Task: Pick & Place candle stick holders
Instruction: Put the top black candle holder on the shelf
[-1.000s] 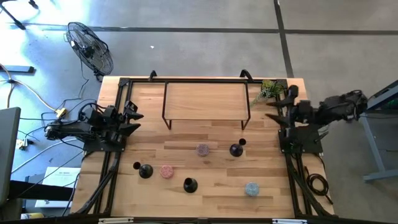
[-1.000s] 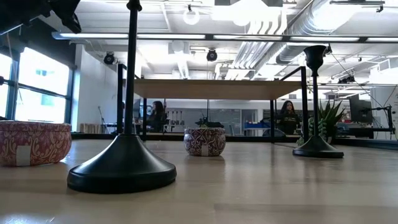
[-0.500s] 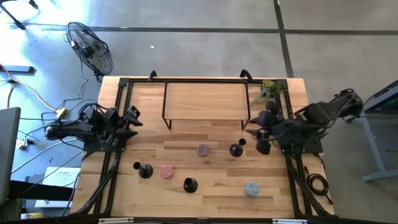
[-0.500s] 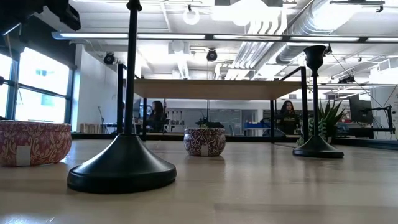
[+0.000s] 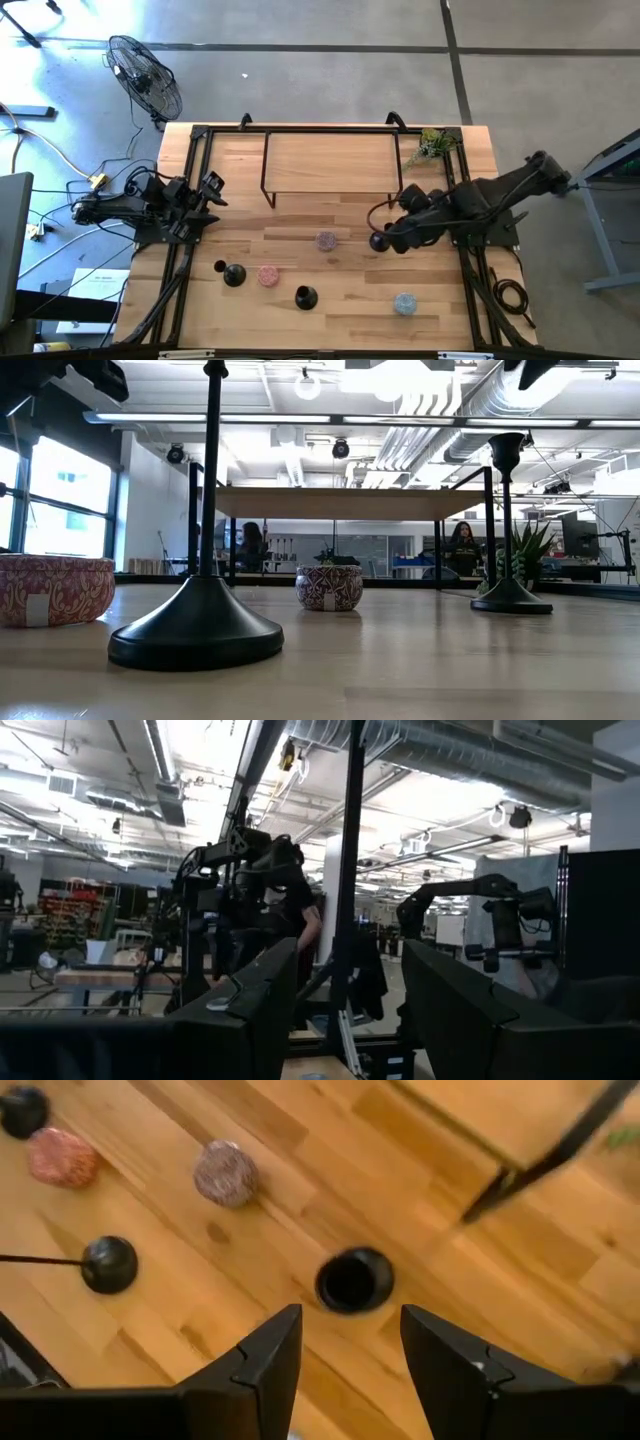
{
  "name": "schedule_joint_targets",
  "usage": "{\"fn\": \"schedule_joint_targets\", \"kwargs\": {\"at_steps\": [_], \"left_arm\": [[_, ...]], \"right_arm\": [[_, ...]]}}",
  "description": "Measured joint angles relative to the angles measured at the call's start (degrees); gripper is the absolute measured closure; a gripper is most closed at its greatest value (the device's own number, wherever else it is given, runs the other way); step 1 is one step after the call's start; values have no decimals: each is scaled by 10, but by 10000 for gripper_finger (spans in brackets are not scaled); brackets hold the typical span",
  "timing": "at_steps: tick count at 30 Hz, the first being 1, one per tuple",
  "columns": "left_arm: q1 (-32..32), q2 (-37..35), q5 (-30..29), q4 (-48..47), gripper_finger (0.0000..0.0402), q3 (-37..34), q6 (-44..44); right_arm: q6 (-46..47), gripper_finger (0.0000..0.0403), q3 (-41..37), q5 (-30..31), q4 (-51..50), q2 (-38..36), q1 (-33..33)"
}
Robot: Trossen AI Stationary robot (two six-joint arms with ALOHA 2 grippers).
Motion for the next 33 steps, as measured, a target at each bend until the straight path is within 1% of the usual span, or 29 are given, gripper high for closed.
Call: {"fn": "schedule_joint_targets", "kwargs": {"at_steps": [4, 7, 15, 23, 33], "left_arm": [[0, 0, 8, -4, 222, 0, -7], [0, 0, 21, -5, 222, 0, -7], [0, 0, 18, -4, 222, 0, -7], [0, 0, 19, -4, 222, 0, -7], [0, 0, 19, -20, 222, 0, -7]], "right_arm": [[20, 236, 0, -22, 0, 12, -10], [39, 236, 0, -25, -1, 24, -19], [38, 236, 0, -54, 0, 64, -39], [42, 236, 0, -39, -5, 86, -52], [45, 236, -1, -51, -28, 87, -61]]}}
